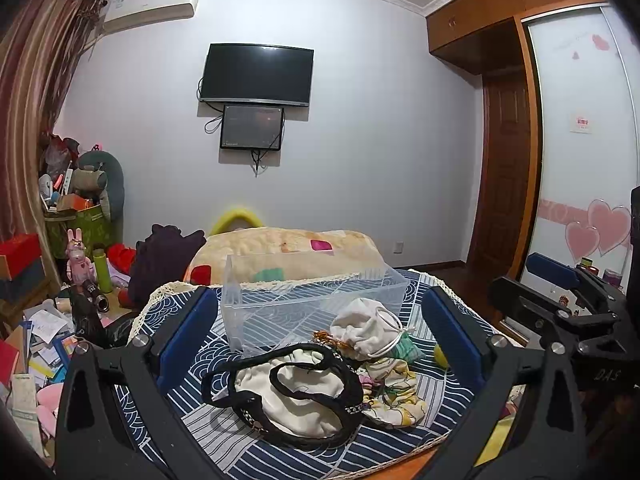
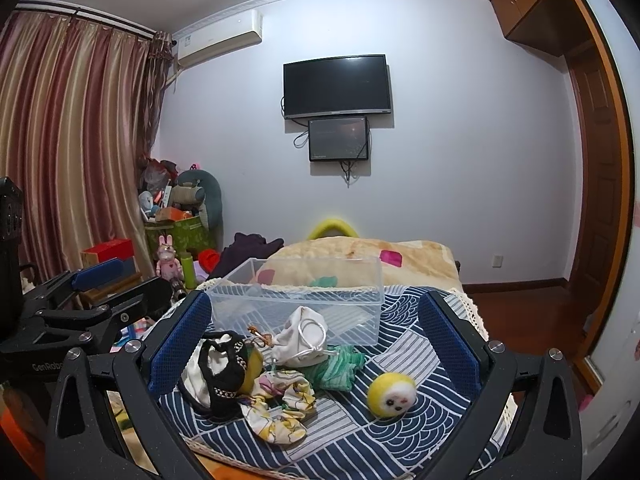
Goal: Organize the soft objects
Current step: 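Grasp the yellow plush ball with the right tool while the left tool grasps the black-strapped white bag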
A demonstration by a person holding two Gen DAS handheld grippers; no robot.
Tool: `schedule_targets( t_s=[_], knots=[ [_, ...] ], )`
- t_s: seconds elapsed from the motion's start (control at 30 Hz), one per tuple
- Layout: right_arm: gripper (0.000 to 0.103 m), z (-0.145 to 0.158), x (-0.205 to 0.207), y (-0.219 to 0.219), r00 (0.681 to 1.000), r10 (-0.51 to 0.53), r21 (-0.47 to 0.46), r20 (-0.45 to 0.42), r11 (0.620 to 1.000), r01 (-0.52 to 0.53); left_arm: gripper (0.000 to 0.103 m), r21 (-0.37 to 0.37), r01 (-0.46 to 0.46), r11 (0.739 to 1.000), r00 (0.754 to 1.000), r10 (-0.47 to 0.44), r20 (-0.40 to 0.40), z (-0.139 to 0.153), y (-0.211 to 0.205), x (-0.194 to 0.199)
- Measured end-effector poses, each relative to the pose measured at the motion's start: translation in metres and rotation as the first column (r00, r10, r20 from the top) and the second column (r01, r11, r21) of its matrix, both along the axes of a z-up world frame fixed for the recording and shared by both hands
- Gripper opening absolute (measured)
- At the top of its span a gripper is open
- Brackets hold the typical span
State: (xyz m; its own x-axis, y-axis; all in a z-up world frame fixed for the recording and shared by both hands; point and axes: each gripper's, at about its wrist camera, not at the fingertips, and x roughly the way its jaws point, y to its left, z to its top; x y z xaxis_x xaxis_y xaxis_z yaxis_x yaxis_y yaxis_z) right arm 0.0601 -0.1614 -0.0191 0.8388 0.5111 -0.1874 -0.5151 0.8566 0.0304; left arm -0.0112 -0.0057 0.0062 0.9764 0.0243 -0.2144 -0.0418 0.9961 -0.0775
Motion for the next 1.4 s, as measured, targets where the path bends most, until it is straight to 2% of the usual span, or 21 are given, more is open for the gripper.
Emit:
schedule_targets(
  t_s=[0.63, 0.83, 0.93, 1.0, 1.1, 1.33, 1.4],
  knots=[
    [0.103, -0.002, 0.002, 0.001, 1.000, 0.004, -0.008, 0.004, 1.000, -0.004, 0.103, 0.006, 0.016, 1.000, 1.000, -0.016, -0.022, 0.000, -0.003, 0.006],
    [0.103, -0.010, 0.009, -0.003, 0.999, -0.030, -0.023, -0.016, 0.999, 0.029, 0.103, -0.079, 0.047, 0.996, 0.996, -0.052, -0.069, -0.021, 0.008, 0.016],
    [0.103, -0.018, 0.014, -0.007, 0.998, -0.044, -0.030, -0.041, 0.999, 0.043, 0.099, -0.059, 0.020, 0.998, 0.993, -0.027, -0.119, -0.034, 0.010, 0.024],
    [0.103, -0.024, 0.018, -0.010, 0.997, -0.043, -0.034, -0.067, 0.999, 0.041, 0.091, -0.041, 0.001, 0.999, 0.989, -0.007, -0.147, -0.041, 0.011, 0.030],
    [0.097, -0.034, 0.025, -0.012, 0.992, -0.056, -0.052, -0.109, 0.997, 0.051, 0.088, -0.048, -0.009, 0.999, 0.981, 0.000, -0.196, -0.054, 0.013, 0.039],
    [0.081, -0.060, 0.049, -0.024, 0.965, -0.090, -0.069, -0.246, 0.995, 0.075, 0.086, -0.118, 0.050, 0.992, 0.955, -0.081, -0.284, -0.070, 0.008, 0.062],
    [0.076, -0.064, 0.054, -0.027, 0.955, -0.090, -0.063, -0.282, 0.995, 0.075, 0.086, -0.114, 0.050, 0.992, 0.949, -0.083, -0.305, -0.076, 0.004, 0.070]
  ],
)
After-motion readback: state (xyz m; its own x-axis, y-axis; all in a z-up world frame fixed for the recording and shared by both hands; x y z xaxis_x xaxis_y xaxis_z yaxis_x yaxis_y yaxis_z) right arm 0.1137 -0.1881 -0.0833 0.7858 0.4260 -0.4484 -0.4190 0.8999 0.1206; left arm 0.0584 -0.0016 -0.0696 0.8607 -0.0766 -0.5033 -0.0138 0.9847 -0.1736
